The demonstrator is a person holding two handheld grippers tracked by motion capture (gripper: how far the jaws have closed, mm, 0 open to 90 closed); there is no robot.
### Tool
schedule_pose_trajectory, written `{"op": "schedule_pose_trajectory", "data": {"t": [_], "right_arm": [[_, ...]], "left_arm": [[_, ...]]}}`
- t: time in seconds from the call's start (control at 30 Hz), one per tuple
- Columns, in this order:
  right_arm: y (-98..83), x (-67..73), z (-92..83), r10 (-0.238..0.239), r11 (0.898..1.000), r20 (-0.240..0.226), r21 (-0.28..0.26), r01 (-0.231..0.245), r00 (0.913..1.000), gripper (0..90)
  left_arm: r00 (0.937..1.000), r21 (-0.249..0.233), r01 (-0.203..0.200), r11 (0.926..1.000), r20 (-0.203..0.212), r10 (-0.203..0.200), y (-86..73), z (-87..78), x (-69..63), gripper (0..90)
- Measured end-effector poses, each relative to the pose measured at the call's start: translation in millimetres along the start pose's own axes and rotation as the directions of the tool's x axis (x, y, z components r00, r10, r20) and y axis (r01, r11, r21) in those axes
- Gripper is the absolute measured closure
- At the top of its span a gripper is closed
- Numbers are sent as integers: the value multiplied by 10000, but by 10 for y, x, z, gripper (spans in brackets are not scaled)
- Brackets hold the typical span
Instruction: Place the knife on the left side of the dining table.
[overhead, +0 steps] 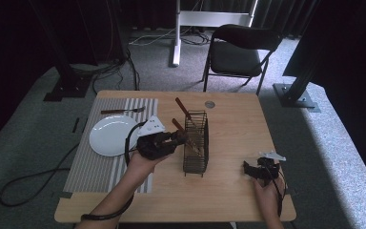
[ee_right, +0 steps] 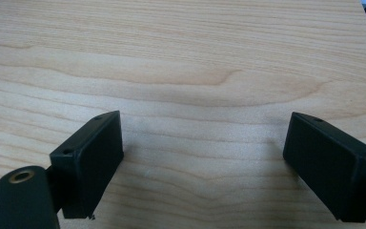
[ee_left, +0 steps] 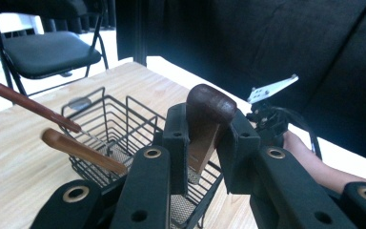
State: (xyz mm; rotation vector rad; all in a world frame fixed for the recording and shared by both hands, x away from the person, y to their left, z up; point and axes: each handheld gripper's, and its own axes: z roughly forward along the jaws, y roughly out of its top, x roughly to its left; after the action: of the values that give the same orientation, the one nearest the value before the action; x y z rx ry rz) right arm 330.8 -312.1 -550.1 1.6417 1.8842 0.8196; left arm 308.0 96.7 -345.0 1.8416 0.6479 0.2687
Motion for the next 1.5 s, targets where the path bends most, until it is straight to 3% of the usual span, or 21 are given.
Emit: {"op": "schedule_pose_trajectory", "data": {"t": [0.17,0.33,0.57,0.7,0.9,1.07,1.2,1.3,1.33,1.37,1.5], "right_arm": [[0,0,0,1,10000,3,3,-1,10000,125],[0,0,0,3,10000,3,2,-3,10000,125],[0,0,0,1,10000,4,2,-1,10000,126],[0,0,0,-6,10000,4,-1,6,10000,126],[0,0,1,-2,10000,6,-7,2,10000,126],[0,1,1,-1,10000,9,-8,1,10000,126],[0,1,1,-4,10000,12,-8,4,10000,126],[0,1,1,-4,10000,11,-8,4,10000,126],[0,1,1,-3,10000,10,-9,3,10000,126],[0,1,1,-4,10000,10,-8,4,10000,126],[0,1,1,-4,10000,13,-9,4,10000,126]], "left_arm": [[9997,-319,-151,9994,-190,145,86,-180,-10,753],[9988,-582,-249,9980,-441,223,162,-464,11,753],[9963,-946,-438,9945,-773,365,194,-760,34,752],[9941,-986,-274,9948,-1071,168,148,-921,111,752],[9878,-627,74,9980,-1549,-171,-71,-1026,256,752],[9859,42,389,9992,-1631,-377,-317,-1033,387,752],[9825,639,622,9960,-1794,-498,-554,-1034,472,752],[9787,732,920,9931,-1905,-766,-671,-1068,548,752],[9768,790,1039,9914,-1958,-868,-716,-1083,580,752],[9707,844,1268,9883,-2156,-1061,-807,-1103,640,751],[9616,986,1626,9818,-2389,-1352,-950,-1118,740,751]]}}
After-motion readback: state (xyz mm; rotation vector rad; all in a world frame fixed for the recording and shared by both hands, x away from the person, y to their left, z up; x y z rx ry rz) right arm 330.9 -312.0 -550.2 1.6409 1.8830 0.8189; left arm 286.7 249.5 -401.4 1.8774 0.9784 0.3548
